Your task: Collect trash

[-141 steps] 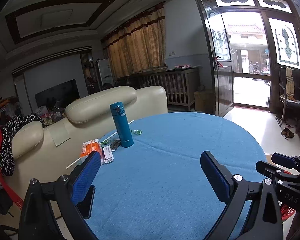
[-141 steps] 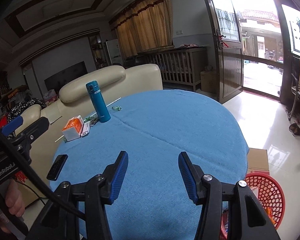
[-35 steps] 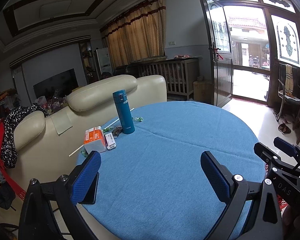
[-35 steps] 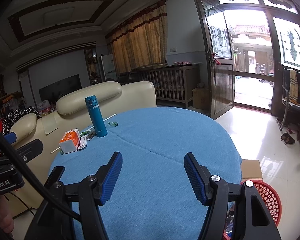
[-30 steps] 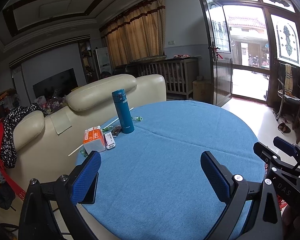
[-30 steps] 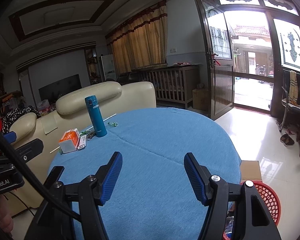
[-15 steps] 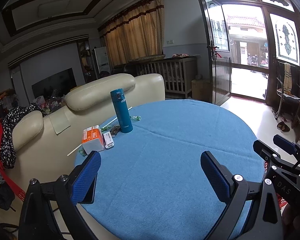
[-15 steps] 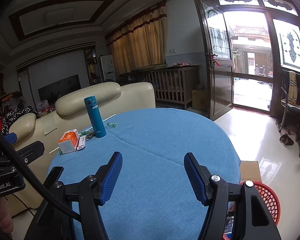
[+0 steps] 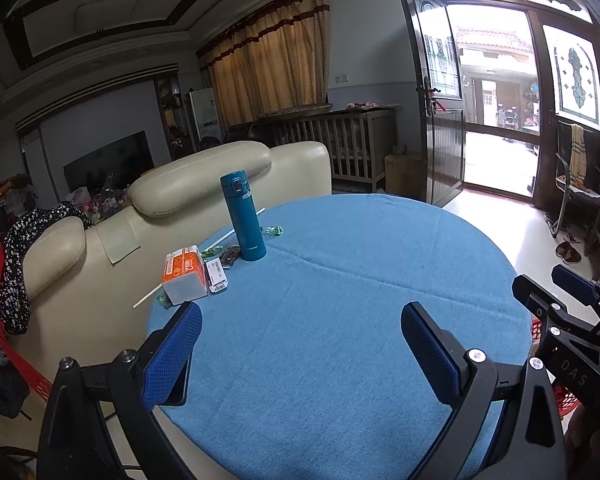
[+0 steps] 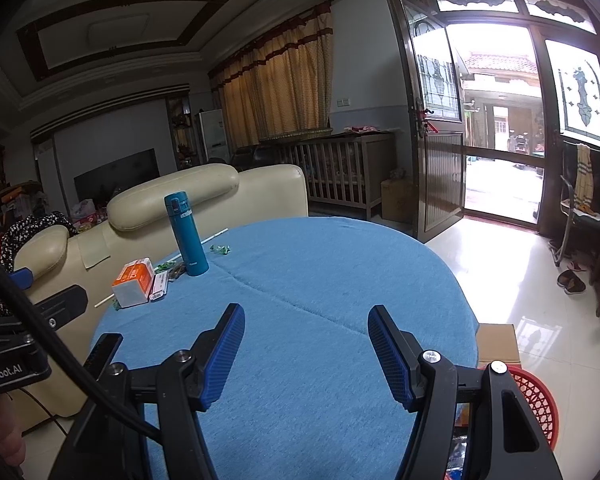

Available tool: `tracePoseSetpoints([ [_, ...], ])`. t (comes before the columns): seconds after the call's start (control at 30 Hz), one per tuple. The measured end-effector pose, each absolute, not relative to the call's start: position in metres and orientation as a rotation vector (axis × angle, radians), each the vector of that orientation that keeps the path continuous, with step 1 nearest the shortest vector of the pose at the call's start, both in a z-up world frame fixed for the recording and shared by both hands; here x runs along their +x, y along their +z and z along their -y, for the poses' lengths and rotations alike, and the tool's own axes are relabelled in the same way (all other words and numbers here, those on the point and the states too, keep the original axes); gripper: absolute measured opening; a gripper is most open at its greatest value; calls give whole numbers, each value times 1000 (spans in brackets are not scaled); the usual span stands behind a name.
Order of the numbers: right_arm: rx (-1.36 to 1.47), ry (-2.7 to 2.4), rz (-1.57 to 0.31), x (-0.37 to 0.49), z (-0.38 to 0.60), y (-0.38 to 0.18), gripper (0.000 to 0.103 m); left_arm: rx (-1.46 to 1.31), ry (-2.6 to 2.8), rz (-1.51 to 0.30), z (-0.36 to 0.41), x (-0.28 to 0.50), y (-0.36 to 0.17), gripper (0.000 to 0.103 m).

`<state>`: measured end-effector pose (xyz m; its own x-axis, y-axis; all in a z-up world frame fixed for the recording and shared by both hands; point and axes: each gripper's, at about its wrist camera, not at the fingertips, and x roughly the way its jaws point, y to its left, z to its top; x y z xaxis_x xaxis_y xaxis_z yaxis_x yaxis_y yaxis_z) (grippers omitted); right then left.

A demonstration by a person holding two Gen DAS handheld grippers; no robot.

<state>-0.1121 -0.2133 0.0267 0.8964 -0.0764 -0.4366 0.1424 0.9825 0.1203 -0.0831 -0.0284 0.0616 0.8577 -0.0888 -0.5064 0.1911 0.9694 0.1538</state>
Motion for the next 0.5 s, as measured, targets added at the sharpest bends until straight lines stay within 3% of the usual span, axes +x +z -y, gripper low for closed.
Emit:
tracePoseSetpoints([
  [0.5, 151, -117, -462, -103, 220, 18, 68, 213, -146, -543, 38, -72, 56, 100],
])
